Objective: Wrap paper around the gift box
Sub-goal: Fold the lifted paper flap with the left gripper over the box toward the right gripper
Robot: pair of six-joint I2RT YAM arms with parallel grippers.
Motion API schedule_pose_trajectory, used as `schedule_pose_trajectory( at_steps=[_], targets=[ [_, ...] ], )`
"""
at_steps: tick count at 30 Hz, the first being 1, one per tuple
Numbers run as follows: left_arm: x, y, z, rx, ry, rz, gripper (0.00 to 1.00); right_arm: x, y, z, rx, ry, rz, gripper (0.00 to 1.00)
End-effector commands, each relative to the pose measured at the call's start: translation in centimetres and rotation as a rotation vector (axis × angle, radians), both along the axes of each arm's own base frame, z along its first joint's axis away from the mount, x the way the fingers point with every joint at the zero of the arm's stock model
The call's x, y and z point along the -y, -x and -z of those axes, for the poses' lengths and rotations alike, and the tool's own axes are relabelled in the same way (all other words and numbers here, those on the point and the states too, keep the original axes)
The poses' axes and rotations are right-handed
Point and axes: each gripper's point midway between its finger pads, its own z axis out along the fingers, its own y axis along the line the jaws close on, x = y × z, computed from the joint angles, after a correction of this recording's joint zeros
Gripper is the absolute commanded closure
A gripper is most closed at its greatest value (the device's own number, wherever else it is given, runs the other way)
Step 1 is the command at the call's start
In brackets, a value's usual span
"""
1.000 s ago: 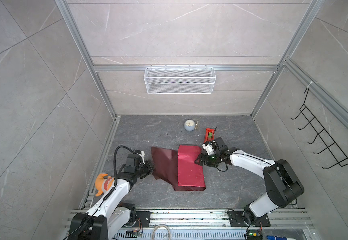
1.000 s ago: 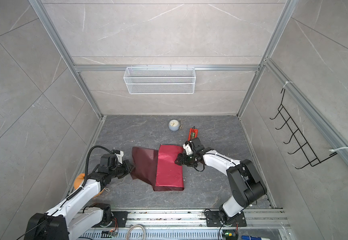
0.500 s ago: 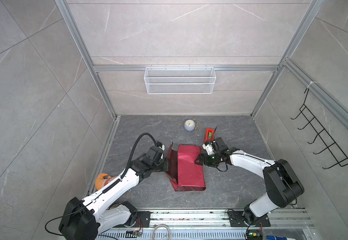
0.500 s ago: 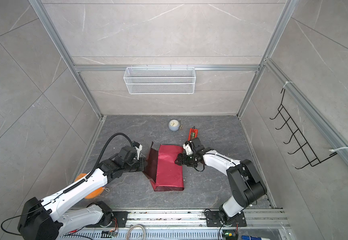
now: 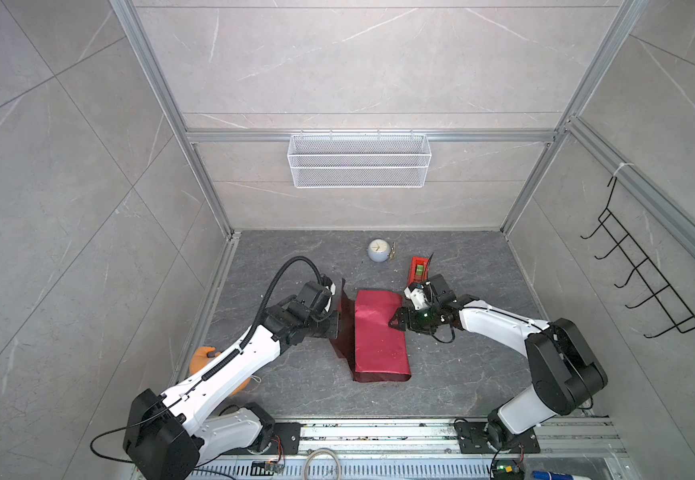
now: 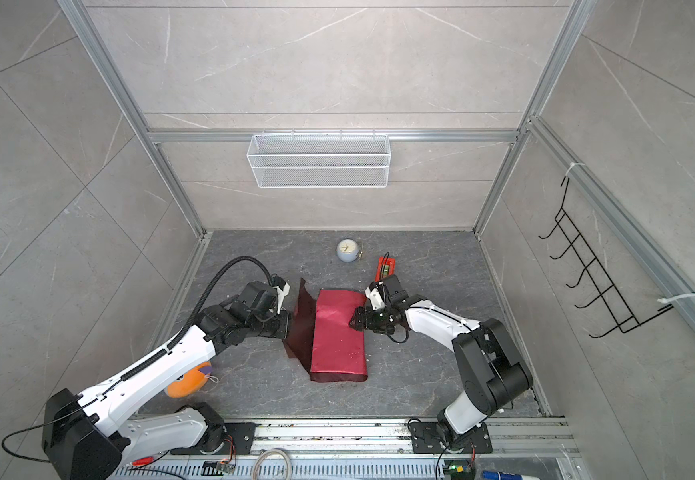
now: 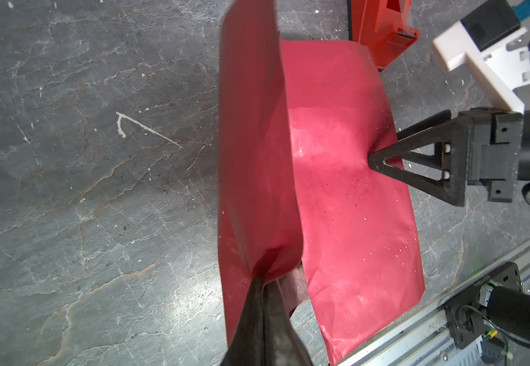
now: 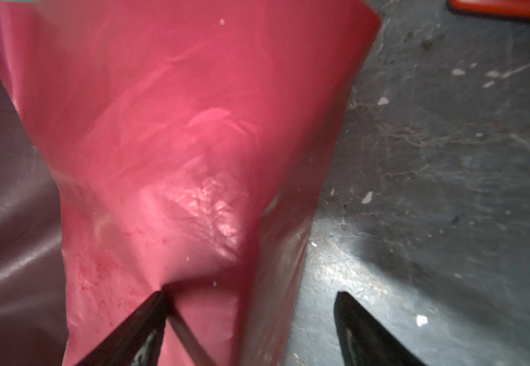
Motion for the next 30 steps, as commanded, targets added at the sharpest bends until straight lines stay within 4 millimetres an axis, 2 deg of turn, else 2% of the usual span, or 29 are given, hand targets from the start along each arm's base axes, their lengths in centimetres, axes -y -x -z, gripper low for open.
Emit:
schedule_pose_trajectory(
  at_steps=[1,11,18,25,30],
  targets=[
    [0.6,0.8,-0.5,-0.028,-0.01,0.069,0.98,2.6,2.5,4.8,-0.121,0.178,0.008,0.16],
    [2.2,0.8,-0.8,-0.033,-0.047,0.103,0.97,2.5,2.4,4.7,-0.121,0.176,0.007,0.16],
    [2.5,1.0,-0.9,-0.042,-0.135,0.094,0.96,2.5,2.4,4.7,-0.121,0.174,0.008,0.16],
    [2.9,1.1,-0.5,-0.061,-0.227,0.09,0.95,2.5,2.5,4.5,-0.119,0.173,0.006,0.16],
    [4.1,1.4,0.0,-0.075,-0.252,0.114,0.93,2.4,2.4,4.5,-0.117,0.174,0.007,0.16]
  ],
)
